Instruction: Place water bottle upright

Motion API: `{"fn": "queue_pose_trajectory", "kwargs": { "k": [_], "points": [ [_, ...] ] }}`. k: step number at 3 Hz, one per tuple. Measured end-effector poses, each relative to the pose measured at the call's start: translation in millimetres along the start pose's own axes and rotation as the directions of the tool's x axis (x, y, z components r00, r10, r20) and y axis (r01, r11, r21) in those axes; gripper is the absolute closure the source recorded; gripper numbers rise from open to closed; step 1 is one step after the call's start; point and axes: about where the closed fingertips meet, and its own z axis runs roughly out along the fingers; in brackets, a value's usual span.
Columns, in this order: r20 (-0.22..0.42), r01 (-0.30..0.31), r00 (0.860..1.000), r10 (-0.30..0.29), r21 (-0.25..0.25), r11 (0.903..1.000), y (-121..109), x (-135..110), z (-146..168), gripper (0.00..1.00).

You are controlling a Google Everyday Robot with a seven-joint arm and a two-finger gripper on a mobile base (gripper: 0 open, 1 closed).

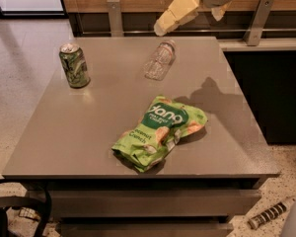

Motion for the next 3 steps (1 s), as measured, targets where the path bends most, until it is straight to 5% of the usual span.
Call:
{"fn": "queue_pose_trajectory", "kwargs": {
  "k": [1, 2, 3],
  "points": [
    [-0.005, -0.061, 0.998, 0.061, 0.008, 0.9981, -15, -7, 4, 0.00],
    [-0.044, -0.215, 0.976, 0.215, 0.006, 0.9767, -40, -11, 23, 0.00],
    [-0.095, -0.424, 0.899, 0.427, 0.054, 0.9042, -69, -11, 57, 0.00]
  ]
}}
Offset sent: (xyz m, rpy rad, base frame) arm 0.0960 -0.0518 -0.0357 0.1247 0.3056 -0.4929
